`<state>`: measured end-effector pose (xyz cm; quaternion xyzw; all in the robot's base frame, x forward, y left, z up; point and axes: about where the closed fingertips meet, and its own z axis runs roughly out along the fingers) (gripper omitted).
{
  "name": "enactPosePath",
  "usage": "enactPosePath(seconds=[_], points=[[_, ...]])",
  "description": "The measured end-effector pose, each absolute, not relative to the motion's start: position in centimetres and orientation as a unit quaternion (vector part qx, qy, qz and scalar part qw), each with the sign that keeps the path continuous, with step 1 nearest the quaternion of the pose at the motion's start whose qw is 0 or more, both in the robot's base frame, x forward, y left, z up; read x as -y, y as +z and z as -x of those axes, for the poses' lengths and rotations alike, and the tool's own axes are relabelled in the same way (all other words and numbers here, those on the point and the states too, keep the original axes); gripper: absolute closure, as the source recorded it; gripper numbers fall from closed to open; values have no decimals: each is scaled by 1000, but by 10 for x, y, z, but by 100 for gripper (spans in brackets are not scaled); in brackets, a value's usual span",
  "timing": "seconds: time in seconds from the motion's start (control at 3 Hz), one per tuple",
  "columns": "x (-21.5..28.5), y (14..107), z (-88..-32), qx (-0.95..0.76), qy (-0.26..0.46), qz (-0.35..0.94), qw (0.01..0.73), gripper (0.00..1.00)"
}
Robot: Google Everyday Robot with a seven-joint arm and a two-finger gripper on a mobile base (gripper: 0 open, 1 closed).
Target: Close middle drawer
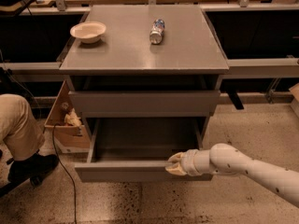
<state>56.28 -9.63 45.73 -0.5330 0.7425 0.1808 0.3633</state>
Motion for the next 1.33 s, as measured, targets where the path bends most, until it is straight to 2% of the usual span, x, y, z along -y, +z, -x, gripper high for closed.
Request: enactPosePath(seconds=[0.33, 0.67, 1.0, 1.33], points=[[94, 459, -564, -739, 181, 534, 367, 39], [86, 476, -560, -728, 182, 538, 384, 8], [83, 488, -557, -722, 182, 539, 394, 0], [87, 509, -543, -721, 176, 538, 400, 2]])
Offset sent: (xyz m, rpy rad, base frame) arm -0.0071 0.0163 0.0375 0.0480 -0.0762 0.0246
